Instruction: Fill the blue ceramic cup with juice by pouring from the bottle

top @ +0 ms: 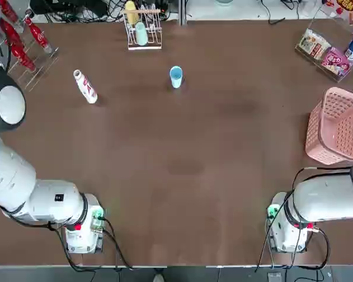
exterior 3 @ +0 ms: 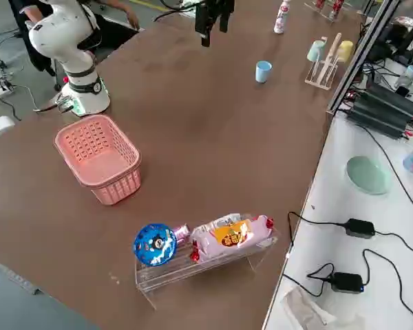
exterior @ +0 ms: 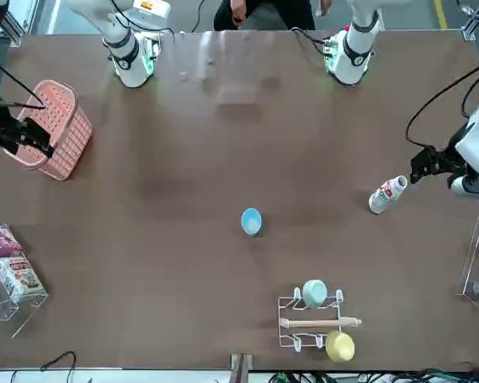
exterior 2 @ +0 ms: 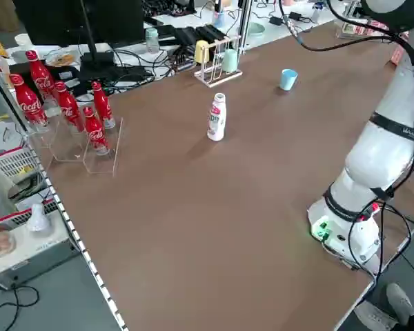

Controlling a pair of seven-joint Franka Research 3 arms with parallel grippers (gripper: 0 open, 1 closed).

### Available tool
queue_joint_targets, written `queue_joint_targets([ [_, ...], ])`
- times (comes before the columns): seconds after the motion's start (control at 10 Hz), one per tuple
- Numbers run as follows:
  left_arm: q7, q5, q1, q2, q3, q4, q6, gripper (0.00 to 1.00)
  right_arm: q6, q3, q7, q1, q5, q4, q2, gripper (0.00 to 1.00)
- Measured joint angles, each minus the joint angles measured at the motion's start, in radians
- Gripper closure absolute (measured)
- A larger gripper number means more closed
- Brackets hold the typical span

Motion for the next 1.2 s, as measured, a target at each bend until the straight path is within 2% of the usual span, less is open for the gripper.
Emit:
queue_joint_targets([
  [0.4,0.0,0.0,-0.007,0.0,-0.003,-0.002,-0.009,0.0,0.0,0.002,0.0,0.001,0.0,0.0,0.0,0.0],
  [0.8,0.017,0.037,-0.013,0.0,-0.034,-0.001,-0.009,0.0,0.0,0.008,0.0,0.008,0.001,0.0,0.0,0.0],
  [1.0,0.136,0.018,0.025,0.0,-0.014,0.0,-0.009,0.0,-0.008,0.009,0.0,0.009,0.001,0.0,0.0,0.0],
  [1.2,0.389,-0.039,0.154,0.0,-0.003,0.0,-0.009,0.0,-0.011,0.011,-0.002,0.011,0.005,0.0,0.0,0.0],
])
